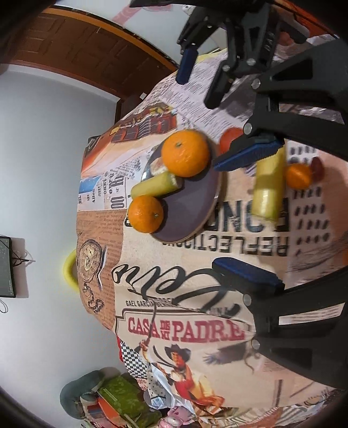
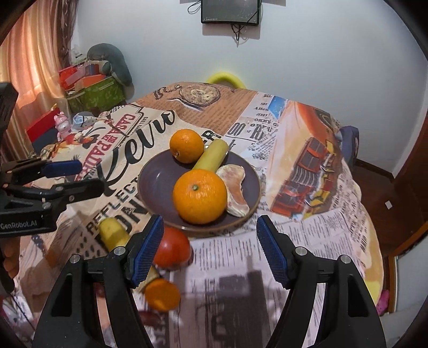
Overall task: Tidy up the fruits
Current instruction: 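Grasp a small mandarin with the left tool while the right tool grasps the yellow cylindrical fruit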
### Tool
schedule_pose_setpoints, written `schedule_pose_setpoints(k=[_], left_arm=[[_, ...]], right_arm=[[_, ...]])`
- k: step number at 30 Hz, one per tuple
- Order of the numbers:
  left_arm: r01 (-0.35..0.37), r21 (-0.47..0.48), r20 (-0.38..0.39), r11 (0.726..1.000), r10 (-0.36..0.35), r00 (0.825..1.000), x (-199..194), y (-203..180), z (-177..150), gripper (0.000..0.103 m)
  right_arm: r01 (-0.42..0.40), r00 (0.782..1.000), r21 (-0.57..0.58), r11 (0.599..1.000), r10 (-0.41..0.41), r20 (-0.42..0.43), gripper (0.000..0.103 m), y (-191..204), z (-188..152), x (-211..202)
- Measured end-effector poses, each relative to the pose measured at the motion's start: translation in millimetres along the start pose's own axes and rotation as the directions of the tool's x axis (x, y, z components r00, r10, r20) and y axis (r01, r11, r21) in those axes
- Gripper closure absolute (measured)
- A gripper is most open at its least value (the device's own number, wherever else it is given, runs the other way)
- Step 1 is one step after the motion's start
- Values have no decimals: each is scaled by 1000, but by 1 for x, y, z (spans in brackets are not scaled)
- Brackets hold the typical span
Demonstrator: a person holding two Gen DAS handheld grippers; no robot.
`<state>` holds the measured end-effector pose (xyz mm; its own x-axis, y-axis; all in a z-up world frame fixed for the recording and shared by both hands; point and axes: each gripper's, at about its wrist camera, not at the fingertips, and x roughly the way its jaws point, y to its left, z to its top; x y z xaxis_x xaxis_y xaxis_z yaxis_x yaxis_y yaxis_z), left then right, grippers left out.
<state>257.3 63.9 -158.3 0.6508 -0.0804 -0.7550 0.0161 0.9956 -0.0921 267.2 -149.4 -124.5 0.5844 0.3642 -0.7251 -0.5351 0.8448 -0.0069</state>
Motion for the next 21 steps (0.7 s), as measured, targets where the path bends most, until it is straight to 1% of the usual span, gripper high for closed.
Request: schedule_pose_setpoints(k=[3,7,13,18,21], left_arm=[[2,7,-12,1000,-2,1000,-9,-7,-15,37],[3,9,-41,1000,-3,999,-10,-15,-34,37],[11,-7,-108,1000,-12,994,2,-21,-64,37],[34,-23,-146,999,-37,989,14,-25,-78,37],[44,-17,-146,999,-46,988,18,-30,-80,43]], right_arm=[[7,1000,1,1000,-7,6,34,1,-7,-13],[13,1000,4,1000,-13,9,32,4,-15,-26],[22,1000,-13,1000,-22,0,31,10,-29,-36],[23,1000,-2,1000,-23,-16,31,7,-37,-36],[13,1000,10,1000,-13,-21,31,7,-40,-34]])
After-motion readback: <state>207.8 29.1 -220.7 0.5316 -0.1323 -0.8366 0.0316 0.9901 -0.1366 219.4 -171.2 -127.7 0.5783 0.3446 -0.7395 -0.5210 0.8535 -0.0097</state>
